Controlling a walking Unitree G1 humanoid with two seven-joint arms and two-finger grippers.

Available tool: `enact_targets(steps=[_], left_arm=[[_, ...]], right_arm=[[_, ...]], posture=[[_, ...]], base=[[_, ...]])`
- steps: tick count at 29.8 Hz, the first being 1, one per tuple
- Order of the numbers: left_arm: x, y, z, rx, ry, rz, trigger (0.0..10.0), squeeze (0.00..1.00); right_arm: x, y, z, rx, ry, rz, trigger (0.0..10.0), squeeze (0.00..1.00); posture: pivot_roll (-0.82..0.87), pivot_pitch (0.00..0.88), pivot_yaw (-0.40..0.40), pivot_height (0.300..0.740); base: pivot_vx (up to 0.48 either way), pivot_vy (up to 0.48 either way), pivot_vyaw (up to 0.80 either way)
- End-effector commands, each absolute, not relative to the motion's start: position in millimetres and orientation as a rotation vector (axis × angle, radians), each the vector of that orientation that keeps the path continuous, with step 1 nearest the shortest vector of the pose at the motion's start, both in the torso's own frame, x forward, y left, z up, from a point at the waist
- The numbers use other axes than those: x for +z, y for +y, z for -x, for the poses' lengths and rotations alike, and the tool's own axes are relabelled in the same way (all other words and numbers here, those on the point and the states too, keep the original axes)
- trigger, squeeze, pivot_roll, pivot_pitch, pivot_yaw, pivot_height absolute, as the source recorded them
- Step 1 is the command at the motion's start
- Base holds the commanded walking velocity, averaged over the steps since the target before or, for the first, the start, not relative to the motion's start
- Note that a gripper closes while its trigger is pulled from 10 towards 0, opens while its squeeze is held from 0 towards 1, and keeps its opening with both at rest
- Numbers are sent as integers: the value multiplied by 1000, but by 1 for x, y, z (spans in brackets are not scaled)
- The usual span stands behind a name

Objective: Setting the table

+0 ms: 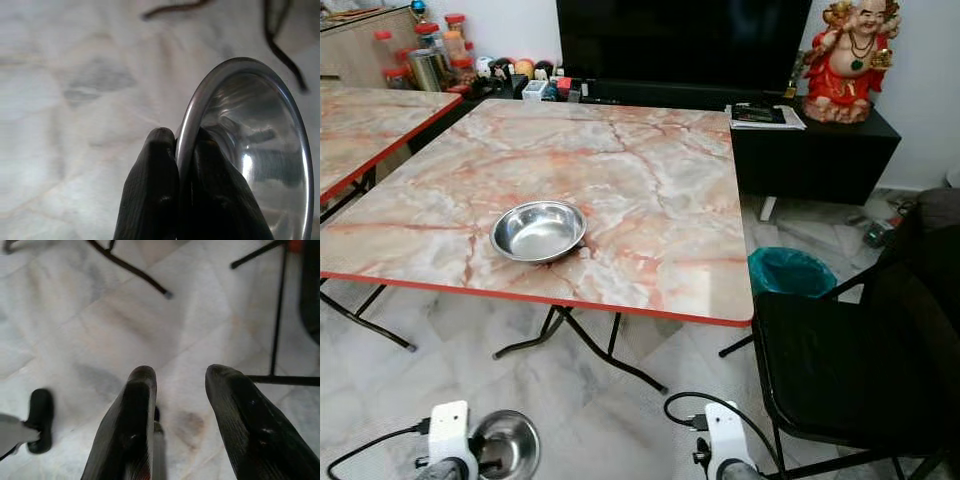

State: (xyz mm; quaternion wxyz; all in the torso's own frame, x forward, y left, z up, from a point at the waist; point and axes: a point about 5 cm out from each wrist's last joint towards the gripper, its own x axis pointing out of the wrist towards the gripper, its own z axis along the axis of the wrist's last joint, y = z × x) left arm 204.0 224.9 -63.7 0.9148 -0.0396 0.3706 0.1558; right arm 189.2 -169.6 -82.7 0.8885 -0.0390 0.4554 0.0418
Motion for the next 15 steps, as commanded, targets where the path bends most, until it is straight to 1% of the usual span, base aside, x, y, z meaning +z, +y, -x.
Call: enact_targets(steps=[1, 2, 3, 4, 7, 8, 11, 14, 15], left_arm=[[-53, 244, -210, 448, 686, 72, 10000, 0], [-50, 250, -210, 493, 665, 64, 10000, 0], [-50, 250, -210, 493, 665, 64, 10000, 0], [-39, 270, -213, 638, 599, 13, 10000, 0], [-26, 288, -215, 772, 522, -26, 10000, 0], [-14, 300, -218, 848, 456, -93, 10000, 0], [14, 319, -228, 974, 304, -168, 10000, 0], [38, 329, -239, 1027, 174, -224, 10000, 0], [63, 336, -249, 1062, 49, -261, 10000, 0]], right_arm=[[-80, -169, -194, 93, 930, 89, 10000, 0], [-80, -170, -194, 94, 930, 89, 10000, 0], [-80, -170, -194, 94, 930, 89, 10000, 0], [-80, -170, -194, 97, 931, 92, 10000, 0], [-80, -169, -195, 101, 931, 94, 10000, 0], [-80, -168, -195, 104, 929, 95, 10000, 0], [-79, -167, -196, 108, 927, 95, 10000, 0], [-79, -167, -197, 110, 926, 96, 10000, 0], [-79, -167, -197, 111, 925, 95, 10000, 0]], posture=[[-5, 0, -34, 719], [-1, 0, -37, 719], [-1, 0, -37, 719], [3, 0, -39, 719], [6, 0, -42, 719], [6, 0, -42, 719], [7, 0, -43, 719], [7, 0, -44, 719], [7, 0, -44, 719]], base=[[0, 0, 0], [0, 0, 0], [0, 0, 0], [0, 0, 0], [0, 0, 0], [0, 0, 0], [0, 0, 0], [0, 0, 0], [0, 0, 0]])
